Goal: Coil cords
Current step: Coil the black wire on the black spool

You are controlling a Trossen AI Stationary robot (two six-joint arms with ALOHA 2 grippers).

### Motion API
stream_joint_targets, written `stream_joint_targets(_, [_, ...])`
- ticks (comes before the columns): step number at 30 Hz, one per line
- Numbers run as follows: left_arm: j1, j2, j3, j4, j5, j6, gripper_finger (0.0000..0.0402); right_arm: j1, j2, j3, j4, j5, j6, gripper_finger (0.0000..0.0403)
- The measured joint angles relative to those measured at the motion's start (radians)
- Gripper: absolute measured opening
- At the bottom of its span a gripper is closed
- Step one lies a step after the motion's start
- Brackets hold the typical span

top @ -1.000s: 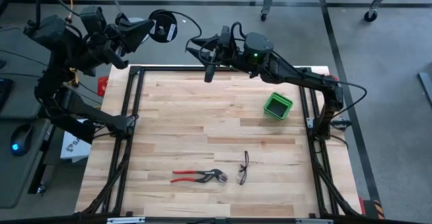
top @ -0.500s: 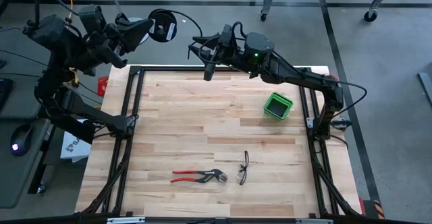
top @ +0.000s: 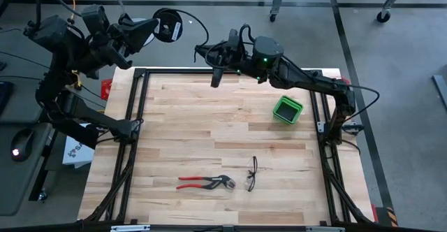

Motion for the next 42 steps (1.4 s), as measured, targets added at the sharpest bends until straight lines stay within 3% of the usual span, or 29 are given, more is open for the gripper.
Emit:
stream_joint_targets(5, [0.017, 0.008, 0.0, 0.0, -0.089, -0.001, 0.0002, 0.055, 0.002, 0.0, 0.018, -0.002, 0.012, 0.0003])
stream_joint_targets(13, [0.103, 0.069, -0.001, 0.029, -0.086, -0.103, 0.0001, 0.118, 0.021, 0.0, 0.067, -0.003, 0.004, 0.0001])
stream_joint_targets(19, [0.15, 0.125, 0.0, 0.177, 0.07, -0.272, 0.0001, 0.123, 0.044, 0.0, 0.09, -0.001, 0.008, 0.0001])
stream_joint_targets(30, [0.165, 0.2, -0.001, 0.144, 0.301, -0.732, 0.0, 0.121, 0.063, 0.0, 0.154, 0.0, 0.001, 0.0])
stream_joint_targets(42, [0.166, 0.189, 0.0, 0.045, 0.404, -0.821, 0.0, 0.114, 0.065, 0.0, 0.154, 0.031, -0.111, 0.0])
